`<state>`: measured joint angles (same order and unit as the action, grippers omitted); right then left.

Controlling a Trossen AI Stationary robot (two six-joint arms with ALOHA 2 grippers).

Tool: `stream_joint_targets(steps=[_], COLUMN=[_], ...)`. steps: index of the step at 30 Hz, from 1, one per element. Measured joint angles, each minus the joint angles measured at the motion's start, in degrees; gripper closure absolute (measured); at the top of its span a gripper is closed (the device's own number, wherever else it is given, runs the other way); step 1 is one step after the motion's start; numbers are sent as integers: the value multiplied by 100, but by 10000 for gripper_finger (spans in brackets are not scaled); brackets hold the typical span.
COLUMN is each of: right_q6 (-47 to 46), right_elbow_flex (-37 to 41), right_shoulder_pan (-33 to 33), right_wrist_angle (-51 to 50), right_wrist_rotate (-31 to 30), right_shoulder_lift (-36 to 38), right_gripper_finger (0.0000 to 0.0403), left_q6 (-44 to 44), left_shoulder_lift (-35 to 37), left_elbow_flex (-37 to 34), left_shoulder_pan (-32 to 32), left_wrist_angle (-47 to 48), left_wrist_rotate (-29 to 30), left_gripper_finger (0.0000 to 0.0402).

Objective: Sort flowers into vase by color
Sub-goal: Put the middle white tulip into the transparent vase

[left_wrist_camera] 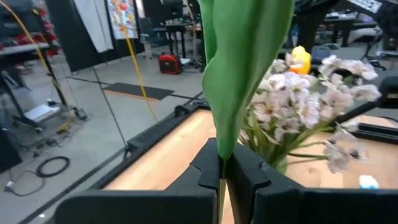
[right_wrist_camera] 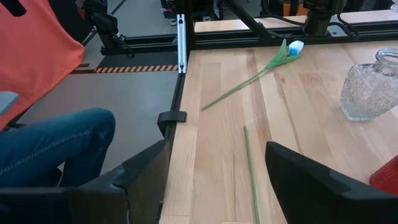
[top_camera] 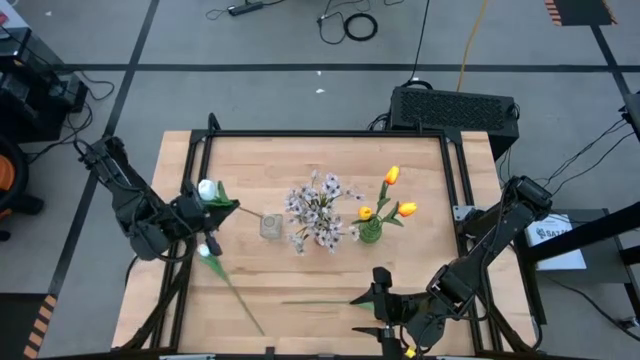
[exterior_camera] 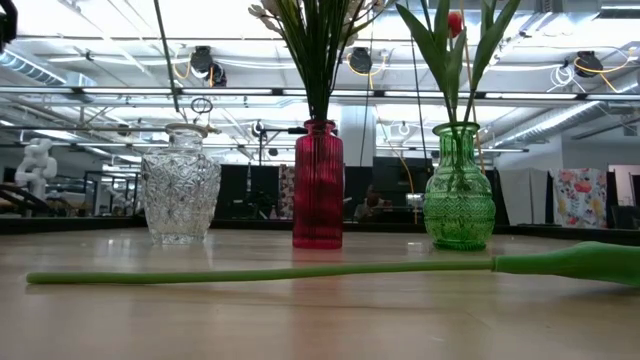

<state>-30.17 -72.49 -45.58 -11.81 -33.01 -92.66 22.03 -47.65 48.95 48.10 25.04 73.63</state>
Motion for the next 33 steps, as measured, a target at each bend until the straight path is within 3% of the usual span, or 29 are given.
stream_joint_targets(steps=[21,33], right_q6=[42,95], right_elbow_flex=[0,0], right_shoulder_pan=[0,0], right_wrist_angle=[0,-1], right_wrist_rotate=[4,8], right_shoulder_lift=[0,0], right_gripper_finger=[145,145], left_q6=[471,1736], left_shoulder_lift=[-878,-856], left_elbow_flex=[-12,-1053], left_shoulder_pan=[-391,-492], left_wrist_angle=[-28,-76], left_wrist_rotate=[-27,264], left_gripper_finger=[389,389])
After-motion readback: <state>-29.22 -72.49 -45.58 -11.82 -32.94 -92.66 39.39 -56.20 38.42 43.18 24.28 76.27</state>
